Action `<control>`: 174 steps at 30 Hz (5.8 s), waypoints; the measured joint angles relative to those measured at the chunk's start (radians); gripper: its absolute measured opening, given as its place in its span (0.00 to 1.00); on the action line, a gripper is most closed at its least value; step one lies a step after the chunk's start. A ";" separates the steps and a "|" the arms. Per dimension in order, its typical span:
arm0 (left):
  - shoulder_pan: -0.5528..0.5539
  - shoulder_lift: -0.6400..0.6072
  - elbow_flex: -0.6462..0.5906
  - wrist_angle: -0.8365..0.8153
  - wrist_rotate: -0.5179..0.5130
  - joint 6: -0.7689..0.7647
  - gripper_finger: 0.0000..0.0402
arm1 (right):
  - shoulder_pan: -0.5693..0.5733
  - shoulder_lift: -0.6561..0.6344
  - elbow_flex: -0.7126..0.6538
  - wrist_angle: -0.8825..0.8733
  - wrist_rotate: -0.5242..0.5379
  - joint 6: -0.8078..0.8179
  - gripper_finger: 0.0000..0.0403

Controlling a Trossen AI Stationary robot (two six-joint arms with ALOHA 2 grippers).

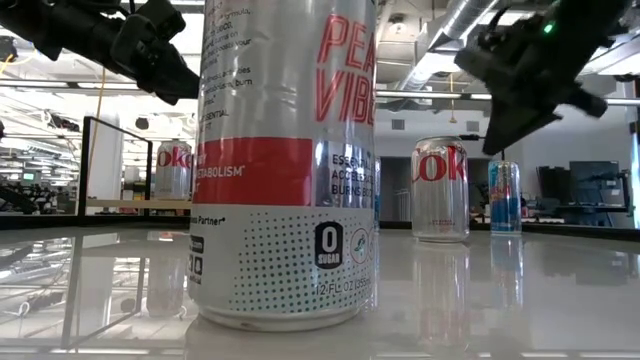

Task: Place canned beverage on shelf
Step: Move the silver soda can to the middle of the table, then move the middle white and yellow soda can to the right, then put the red and silver soda can aligned with the other red and silver soda can on the shelf

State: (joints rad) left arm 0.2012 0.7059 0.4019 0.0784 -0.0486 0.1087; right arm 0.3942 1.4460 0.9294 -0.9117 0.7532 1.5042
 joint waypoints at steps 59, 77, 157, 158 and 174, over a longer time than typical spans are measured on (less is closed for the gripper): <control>-0.001 0.000 0.000 -0.070 0.042 -0.039 0.00 | -0.336 0.314 -0.040 1.060 -0.364 -0.744 0.05; -0.001 0.000 0.000 -0.091 0.043 -0.037 0.00 | -0.373 0.389 -0.041 1.211 -0.458 -0.885 0.05; -0.358 0.862 0.213 0.431 -0.130 -0.032 0.00 | 0.063 -0.018 -0.042 0.724 0.050 -0.796 0.05; -0.362 0.831 0.213 0.407 -0.121 -0.019 0.00 | 0.063 -0.019 -0.041 0.728 0.053 -0.796 0.05; -0.320 0.522 0.193 0.224 -0.142 0.158 0.02 | 0.067 -0.018 -0.041 0.733 0.056 -0.794 0.05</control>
State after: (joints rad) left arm -0.1188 1.2278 0.5951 0.3024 -0.1907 0.2668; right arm 0.4613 1.4277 0.8883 -0.1787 0.8093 0.7101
